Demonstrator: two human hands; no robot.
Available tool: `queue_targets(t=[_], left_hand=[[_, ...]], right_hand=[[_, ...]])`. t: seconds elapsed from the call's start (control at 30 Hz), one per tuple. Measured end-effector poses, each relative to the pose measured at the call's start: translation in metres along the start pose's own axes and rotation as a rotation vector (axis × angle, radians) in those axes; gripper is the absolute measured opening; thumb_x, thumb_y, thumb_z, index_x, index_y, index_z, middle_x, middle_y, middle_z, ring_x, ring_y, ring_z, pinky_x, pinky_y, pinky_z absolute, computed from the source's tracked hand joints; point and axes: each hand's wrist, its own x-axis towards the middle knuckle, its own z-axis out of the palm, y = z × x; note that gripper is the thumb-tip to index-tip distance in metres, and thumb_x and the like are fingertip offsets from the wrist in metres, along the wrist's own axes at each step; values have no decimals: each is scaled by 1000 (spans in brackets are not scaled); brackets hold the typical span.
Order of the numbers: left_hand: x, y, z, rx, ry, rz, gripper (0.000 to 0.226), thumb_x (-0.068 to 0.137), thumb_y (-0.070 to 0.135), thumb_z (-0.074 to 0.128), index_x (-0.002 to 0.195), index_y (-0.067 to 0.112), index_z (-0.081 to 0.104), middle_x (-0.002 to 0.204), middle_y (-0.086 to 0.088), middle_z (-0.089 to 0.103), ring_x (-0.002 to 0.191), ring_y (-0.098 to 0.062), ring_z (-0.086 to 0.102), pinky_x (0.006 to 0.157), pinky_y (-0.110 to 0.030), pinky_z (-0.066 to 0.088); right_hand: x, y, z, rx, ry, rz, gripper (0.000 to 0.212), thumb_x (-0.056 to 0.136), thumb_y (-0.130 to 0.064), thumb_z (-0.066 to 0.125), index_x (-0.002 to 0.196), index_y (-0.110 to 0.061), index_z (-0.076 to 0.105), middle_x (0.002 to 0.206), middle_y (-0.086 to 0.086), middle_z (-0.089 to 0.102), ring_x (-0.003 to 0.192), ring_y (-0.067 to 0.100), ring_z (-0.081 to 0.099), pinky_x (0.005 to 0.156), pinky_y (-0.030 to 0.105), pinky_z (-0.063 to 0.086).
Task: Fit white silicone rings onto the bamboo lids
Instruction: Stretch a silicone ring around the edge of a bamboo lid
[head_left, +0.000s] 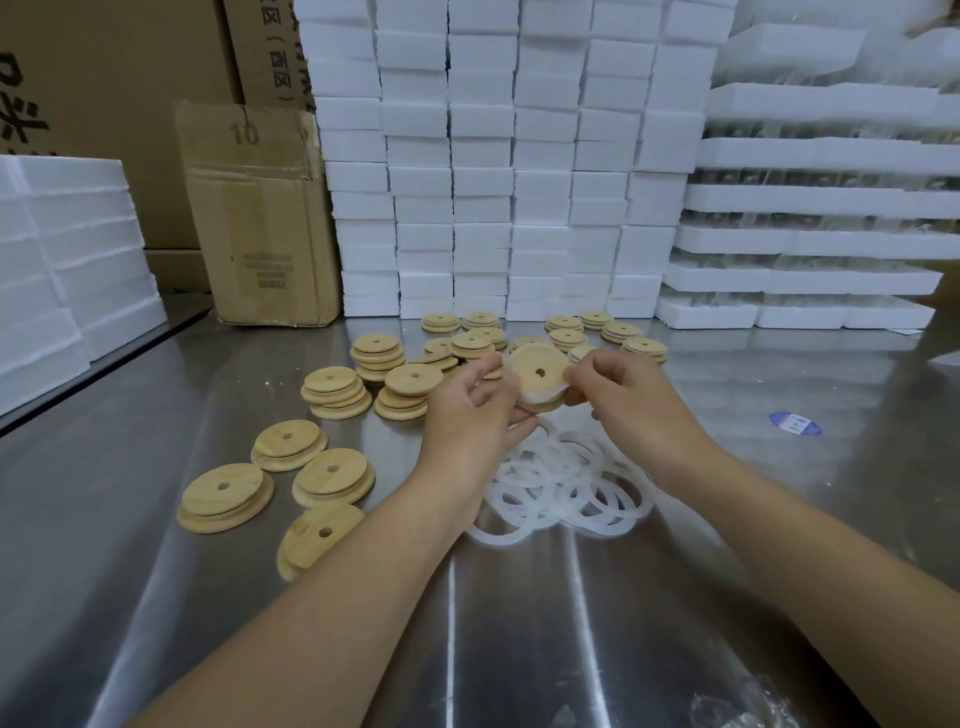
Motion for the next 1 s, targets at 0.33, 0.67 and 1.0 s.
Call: queue_targets(t=[0.33,0.67,1.0], left_hand=[[2,3,-14,38,-62,-105,24,98,10,76,121,6,75,100,-10,84,93,-21,82,77,-25,66],[0,9,-14,-85,-56,-109,30,99,8,74,128,2,70,110,-16,82,103,-25,80,84,-28,66],[1,3,-10,33,-69,-37,25,96,18,80,120,13,74,107,-8,83,95,-21,82,80,-29,67]], right_hand=[[3,-1,-10,-238,-186,-239,23,109,-24,56,94,-10,65,89,-6,64,87,14,57,84,33,47],[0,-3,-10,85,-190,-60,19,102,-34,69,93,-23,81,111,-3,79,103,18,70,90,34,56],[-6,-9,-1,75,-253,-30,22,103,-26,66,96,-7,75,106,11,77,104,34,66,87,37,50]])
